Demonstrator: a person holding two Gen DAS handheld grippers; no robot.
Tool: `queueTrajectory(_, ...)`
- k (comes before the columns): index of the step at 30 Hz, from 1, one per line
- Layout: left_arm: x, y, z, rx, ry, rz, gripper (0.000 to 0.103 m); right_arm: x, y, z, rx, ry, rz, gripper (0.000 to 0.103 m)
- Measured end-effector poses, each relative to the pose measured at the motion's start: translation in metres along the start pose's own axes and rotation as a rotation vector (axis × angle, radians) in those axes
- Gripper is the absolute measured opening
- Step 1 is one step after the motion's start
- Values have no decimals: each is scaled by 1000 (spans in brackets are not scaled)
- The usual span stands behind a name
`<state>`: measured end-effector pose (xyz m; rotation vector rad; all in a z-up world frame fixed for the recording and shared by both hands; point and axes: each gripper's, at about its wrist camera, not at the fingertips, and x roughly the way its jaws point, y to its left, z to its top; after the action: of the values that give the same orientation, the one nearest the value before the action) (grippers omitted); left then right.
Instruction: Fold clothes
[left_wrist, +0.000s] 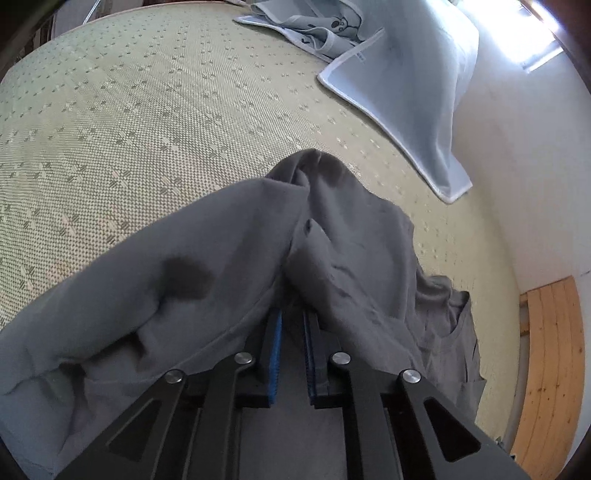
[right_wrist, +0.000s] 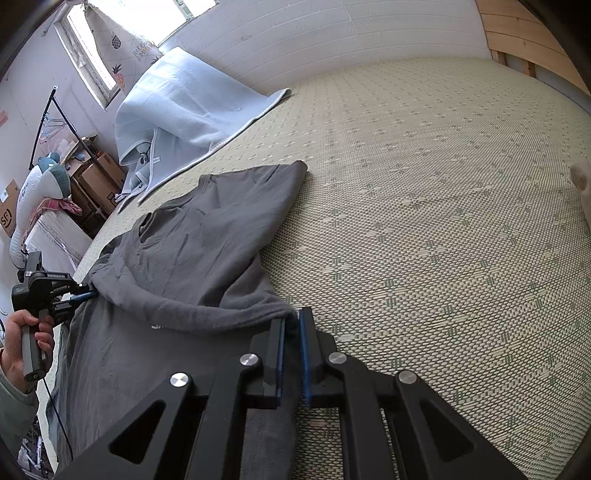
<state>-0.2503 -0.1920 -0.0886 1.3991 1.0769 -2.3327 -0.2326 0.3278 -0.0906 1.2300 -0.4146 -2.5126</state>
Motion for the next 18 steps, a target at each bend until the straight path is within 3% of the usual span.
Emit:
queueTrajectory(11, 6, -11, 3, 33, 30, 50, 17, 0, 0, 0, 2, 1, 2, 7)
queueTrajectory(18, 6, -19, 3, 69, 45, 76, 40, 0, 0, 0, 5, 0, 5, 7)
